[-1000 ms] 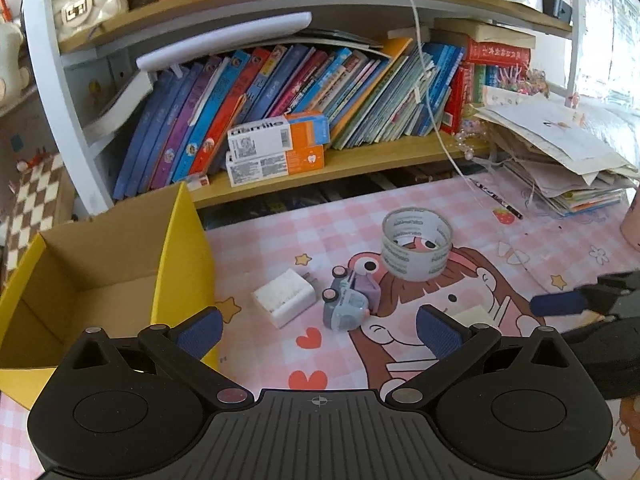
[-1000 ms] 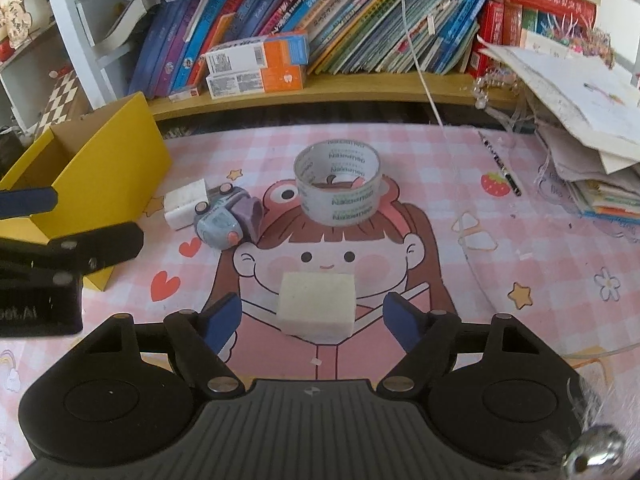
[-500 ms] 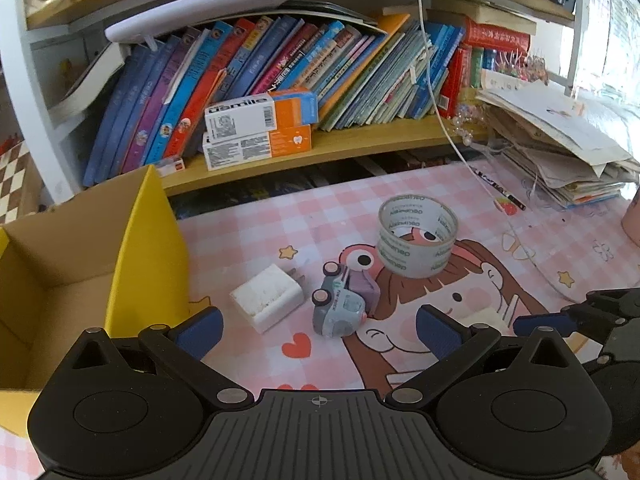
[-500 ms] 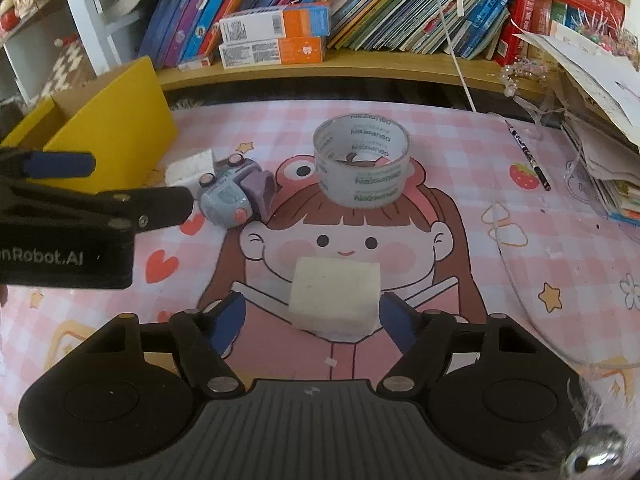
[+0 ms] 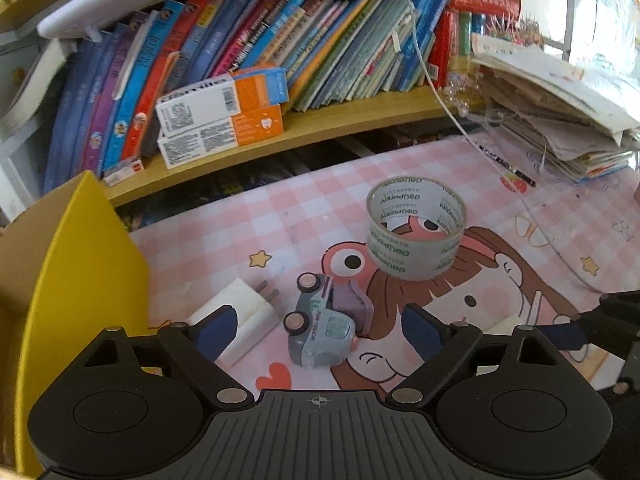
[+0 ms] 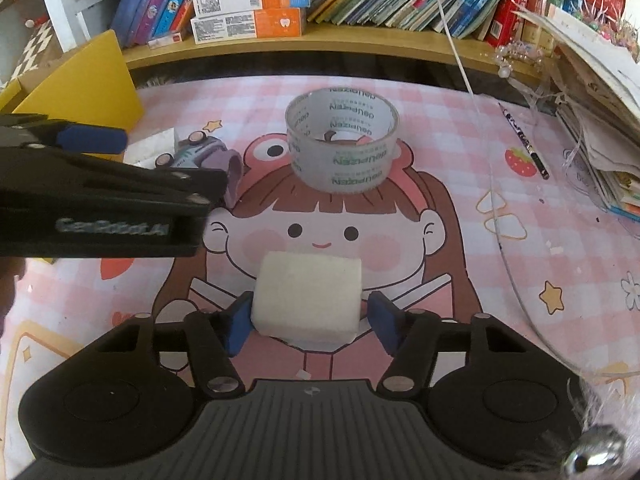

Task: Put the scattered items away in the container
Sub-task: 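Close the left tool on the grey-purple toy truck and lift it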

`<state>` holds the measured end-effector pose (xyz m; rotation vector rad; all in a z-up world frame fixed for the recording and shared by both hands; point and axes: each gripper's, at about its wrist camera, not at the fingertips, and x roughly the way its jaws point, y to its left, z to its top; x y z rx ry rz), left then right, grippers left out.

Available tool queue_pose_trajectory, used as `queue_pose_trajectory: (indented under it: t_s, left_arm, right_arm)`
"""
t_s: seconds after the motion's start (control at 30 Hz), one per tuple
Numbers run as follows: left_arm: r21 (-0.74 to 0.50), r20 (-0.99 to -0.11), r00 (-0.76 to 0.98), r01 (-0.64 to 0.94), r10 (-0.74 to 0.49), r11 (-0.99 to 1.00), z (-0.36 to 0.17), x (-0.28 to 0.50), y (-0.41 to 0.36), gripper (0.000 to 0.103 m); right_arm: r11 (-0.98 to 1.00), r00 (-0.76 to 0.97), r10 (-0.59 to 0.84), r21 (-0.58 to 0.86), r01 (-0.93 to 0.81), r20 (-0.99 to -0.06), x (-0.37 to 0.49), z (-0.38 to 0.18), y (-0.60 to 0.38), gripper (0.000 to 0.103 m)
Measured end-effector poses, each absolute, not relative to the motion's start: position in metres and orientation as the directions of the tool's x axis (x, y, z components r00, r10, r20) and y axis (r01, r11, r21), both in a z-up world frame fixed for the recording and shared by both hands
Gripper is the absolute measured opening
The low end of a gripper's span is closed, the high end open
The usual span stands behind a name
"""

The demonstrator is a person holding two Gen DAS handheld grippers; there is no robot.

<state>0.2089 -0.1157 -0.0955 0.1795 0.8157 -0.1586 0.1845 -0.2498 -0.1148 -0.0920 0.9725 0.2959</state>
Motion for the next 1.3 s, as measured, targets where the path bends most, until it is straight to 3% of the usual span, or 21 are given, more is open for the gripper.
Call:
queue_pose_trajectory:
  t_s: [0.33, 0.63, 1.3]
  left_arm:
    - [0.113, -0.768, 0.637, 0.235, -0.065, 0.965, -0.117, 0.228, -0.124, 0.059]
    - [0.085, -0.773, 0.629, 0.238, -0.087, 0.968, -0.126, 0.238, -0.124, 0.044]
    - [-0.009, -0.726, 0.658, 0.282, -0.201, 0.959, -0.072, 0.179, -0.114, 0.044]
  right_arm:
    - [0.949, 0.527, 0.226, 0.063, -0.309, -0.82, 0.183, -0.113, -0.251, 0.05]
    - [0.944, 0.536, 0.22, 0.04, -0.327, -0.815, 0.18, -0.113, -0.248, 0.047]
    - [0.949, 0.553, 0.232, 0.063, -0.308, -0.8, 0.156, -0.088, -0.261, 0.045]
